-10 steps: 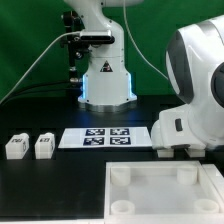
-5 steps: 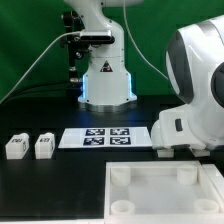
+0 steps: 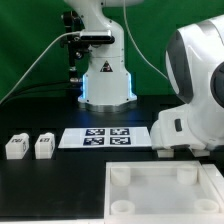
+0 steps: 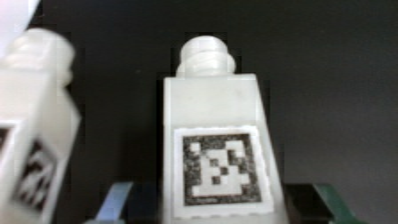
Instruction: Assemble one leg
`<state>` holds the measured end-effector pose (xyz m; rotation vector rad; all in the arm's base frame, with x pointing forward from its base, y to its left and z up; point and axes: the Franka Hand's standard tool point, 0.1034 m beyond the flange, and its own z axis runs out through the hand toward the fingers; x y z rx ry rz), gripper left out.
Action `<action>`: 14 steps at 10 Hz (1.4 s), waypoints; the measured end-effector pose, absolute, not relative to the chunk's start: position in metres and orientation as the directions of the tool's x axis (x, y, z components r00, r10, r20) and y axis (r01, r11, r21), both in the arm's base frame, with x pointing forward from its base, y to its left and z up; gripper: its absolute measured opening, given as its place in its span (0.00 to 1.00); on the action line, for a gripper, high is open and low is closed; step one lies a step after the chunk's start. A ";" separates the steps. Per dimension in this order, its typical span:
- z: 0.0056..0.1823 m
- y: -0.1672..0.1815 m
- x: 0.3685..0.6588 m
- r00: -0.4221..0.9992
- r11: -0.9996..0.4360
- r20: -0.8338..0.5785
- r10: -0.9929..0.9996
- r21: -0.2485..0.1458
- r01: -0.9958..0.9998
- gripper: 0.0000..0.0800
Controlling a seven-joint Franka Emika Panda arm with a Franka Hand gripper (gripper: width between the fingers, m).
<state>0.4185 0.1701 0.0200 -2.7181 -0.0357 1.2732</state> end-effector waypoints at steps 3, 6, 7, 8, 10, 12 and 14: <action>0.089 0.149 0.461 0.693 -0.982 -0.707 0.141 -0.191 0.005 0.37; 0.101 0.143 0.470 0.879 -0.986 -0.468 0.090 -0.165 0.013 0.37; 0.099 0.143 0.483 0.935 -0.987 -0.348 0.071 -0.162 0.015 0.37; 0.102 0.139 0.485 0.958 -0.987 -0.277 0.076 -0.159 0.033 0.37; 0.151 0.107 0.546 0.989 -0.978 -0.036 0.143 -0.156 0.135 0.37; 0.156 0.101 0.564 0.977 -0.982 0.177 0.120 -0.123 0.143 0.37; 0.155 0.095 0.566 0.925 -0.986 0.367 0.099 -0.086 0.140 0.37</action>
Offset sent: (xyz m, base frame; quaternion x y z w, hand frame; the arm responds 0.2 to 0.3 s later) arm 0.0208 -0.0270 0.0854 -0.0342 0.2608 -0.0276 0.9644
